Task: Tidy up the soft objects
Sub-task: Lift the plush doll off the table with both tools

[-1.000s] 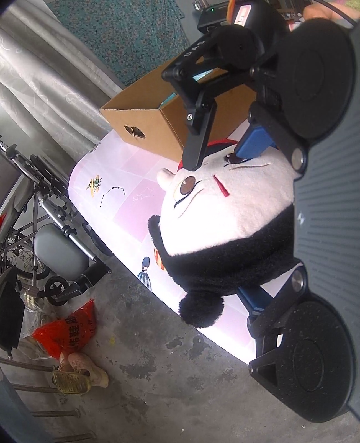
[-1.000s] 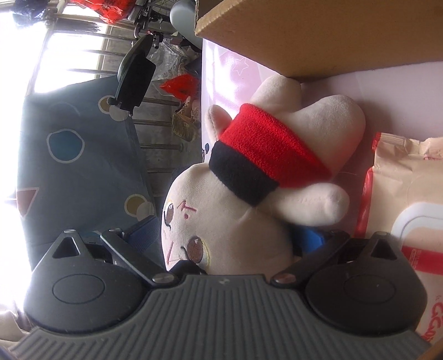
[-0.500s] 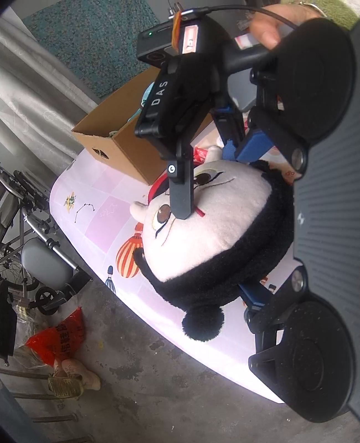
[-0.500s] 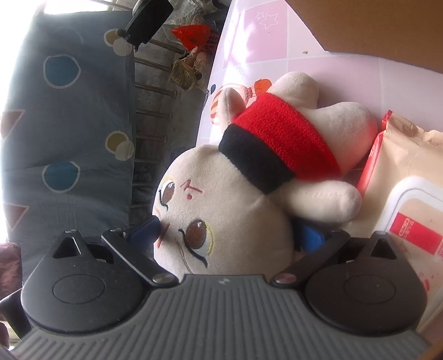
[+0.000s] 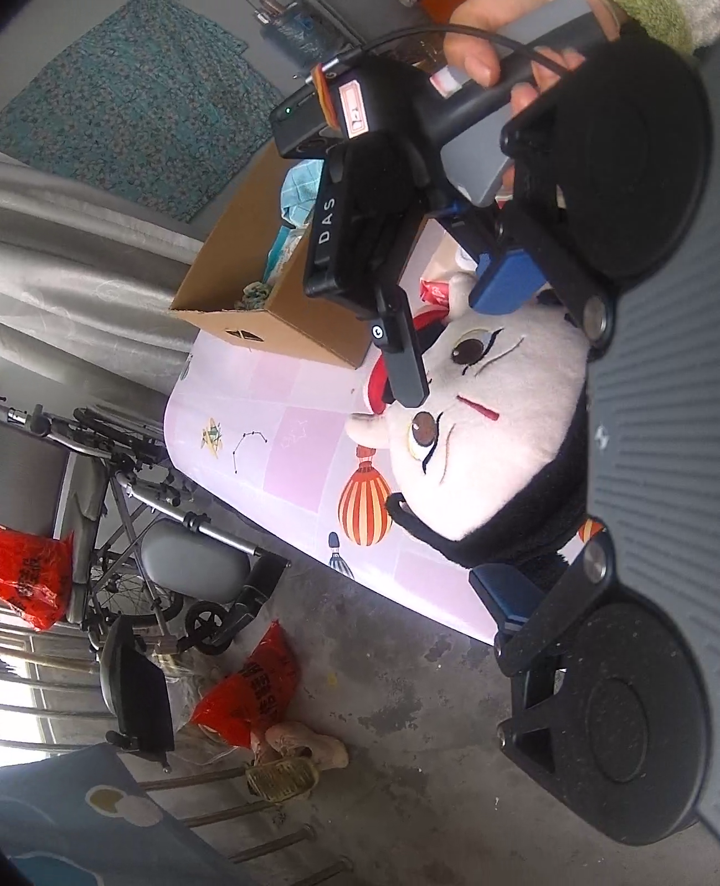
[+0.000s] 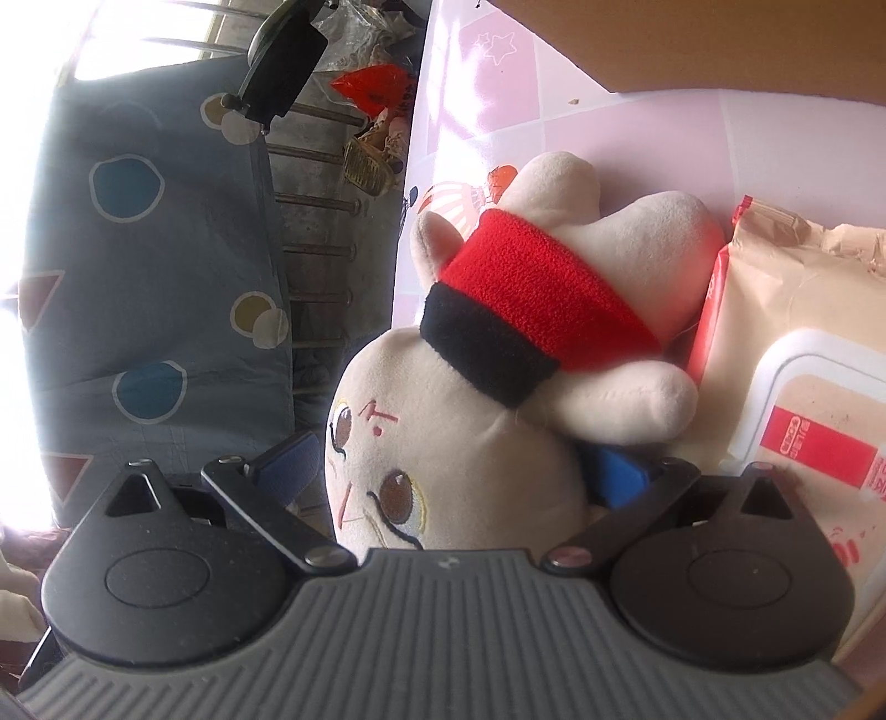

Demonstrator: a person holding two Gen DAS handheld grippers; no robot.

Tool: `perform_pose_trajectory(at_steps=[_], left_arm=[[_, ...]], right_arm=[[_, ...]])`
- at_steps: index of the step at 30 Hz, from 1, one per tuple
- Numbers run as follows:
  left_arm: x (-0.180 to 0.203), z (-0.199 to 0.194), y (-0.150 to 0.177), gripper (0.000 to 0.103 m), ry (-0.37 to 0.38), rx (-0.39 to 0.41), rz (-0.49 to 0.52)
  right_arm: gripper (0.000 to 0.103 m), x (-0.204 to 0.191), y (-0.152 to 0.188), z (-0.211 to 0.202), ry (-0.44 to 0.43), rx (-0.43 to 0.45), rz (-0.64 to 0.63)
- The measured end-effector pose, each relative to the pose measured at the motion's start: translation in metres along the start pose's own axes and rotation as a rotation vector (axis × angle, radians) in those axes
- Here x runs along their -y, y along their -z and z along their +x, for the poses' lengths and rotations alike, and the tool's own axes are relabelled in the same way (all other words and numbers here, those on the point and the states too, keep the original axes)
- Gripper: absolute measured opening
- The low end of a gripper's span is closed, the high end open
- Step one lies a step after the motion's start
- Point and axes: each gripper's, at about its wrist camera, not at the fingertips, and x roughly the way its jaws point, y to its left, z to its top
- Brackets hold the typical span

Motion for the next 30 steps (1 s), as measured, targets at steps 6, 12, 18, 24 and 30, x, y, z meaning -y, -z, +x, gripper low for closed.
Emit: perform_pose_trajectory(at_steps=[6, 12, 18, 24, 30], left_arm=[[-0.005, 0.044, -0.013, 0.099, 0.039, -0.112, -0.001], [0.013, 0.056, -0.004, 0.103, -0.031, -0.143, 0.090], [0.023, 0.057, 0.002, 0.103, -0.066, -0.148, 0.116], [0.026, 0.044, 0.009, 0.101, -0.045, -0.158, 0.114], [0.008, 0.034, 0.011, 0.101, -0.007, -0.136, 0.093]], right_arm=[[0.102, -0.001, -0.004, 0.005, 0.008, -0.002, 0.002], [0.102, -0.015, -0.004, 0.019, 0.080, -0.023, -0.059], [0.100, -0.023, 0.000, 0.021, 0.119, -0.023, -0.140], [0.099, -0.027, 0.001, 0.018, 0.129, -0.050, -0.185], [0.101, -0.024, -0.008, 0.016, 0.123, -0.098, -0.158]])
